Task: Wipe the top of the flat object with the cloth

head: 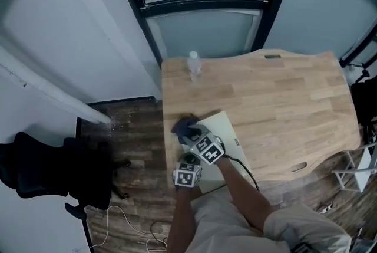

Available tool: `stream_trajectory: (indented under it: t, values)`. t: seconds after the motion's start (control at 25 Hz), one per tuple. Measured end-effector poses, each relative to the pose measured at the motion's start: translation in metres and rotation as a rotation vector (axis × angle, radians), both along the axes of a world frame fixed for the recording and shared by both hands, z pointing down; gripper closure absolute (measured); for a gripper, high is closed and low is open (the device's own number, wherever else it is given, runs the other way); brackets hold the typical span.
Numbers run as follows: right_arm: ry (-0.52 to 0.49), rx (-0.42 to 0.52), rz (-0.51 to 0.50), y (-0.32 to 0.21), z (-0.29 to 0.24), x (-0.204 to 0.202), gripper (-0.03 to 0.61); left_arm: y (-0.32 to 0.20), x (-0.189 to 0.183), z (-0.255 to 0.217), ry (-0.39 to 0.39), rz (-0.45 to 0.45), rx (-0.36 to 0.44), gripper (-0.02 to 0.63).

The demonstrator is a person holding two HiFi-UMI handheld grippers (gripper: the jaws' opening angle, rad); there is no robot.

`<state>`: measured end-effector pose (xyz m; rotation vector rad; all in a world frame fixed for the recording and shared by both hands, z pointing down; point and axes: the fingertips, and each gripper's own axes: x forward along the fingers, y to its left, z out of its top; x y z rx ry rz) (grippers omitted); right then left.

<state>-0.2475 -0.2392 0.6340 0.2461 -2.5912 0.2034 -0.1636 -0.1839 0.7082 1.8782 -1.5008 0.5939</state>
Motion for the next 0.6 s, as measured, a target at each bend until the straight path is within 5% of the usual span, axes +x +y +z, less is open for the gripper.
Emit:
stream_trajectory:
  t: [0.2, 0.6]
  values:
    - [0.211, 0.074, -0.216, 0.024, 0.059, -0.024, 0.477, -0.003, 0.001, -0.006, -0.034, -0.008, 0.015, 0.606]
    - [0.217, 0.141, -0.220, 0.024, 0.062, -0.022, 0.476, -0.002, -0.002, -0.005, -0.072, -0.059, 0.014, 0.606]
